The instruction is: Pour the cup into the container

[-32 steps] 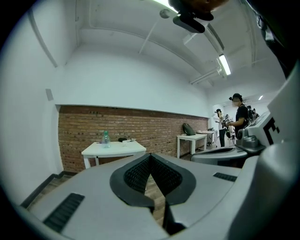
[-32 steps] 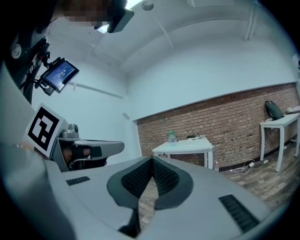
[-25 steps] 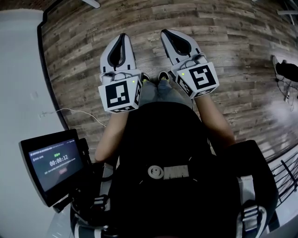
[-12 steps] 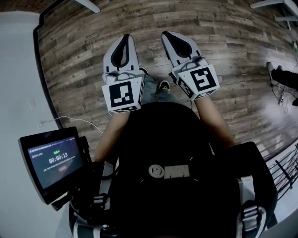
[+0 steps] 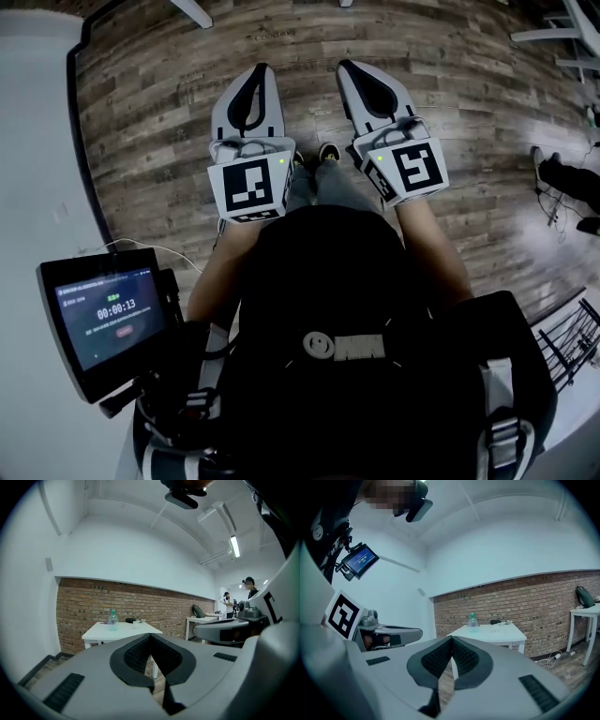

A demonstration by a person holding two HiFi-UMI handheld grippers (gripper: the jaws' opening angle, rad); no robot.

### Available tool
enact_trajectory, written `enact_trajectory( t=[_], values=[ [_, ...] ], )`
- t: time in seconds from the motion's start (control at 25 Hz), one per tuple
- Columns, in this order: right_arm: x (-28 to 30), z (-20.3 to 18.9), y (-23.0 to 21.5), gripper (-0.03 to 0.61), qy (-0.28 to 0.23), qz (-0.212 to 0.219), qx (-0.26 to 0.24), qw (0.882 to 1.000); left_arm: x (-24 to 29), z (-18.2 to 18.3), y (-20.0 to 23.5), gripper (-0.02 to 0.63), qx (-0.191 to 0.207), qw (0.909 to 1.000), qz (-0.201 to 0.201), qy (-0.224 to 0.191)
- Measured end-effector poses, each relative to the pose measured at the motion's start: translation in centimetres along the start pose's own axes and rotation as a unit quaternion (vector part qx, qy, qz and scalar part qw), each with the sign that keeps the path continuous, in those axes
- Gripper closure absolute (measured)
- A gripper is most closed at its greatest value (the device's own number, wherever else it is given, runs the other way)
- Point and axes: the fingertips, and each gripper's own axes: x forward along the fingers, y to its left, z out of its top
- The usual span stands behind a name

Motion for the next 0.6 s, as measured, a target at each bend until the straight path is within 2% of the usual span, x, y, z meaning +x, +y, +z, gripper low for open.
enact_trajectory(
  t=[0.16,0.6],
  values=[
    [3.7,0.6,-5.7,0.581,0.009,-0.005,0.015,1.000,6.9,0.7,-0.1,0.615,0.001,0.9998,-0.006,0.017],
    [5.7,2.1,-7.7,0.581,-0.033,0.001,0.004,0.999,9.0,2.1,1.0,0.615,0.025,0.9996,0.006,-0.007]
  ],
)
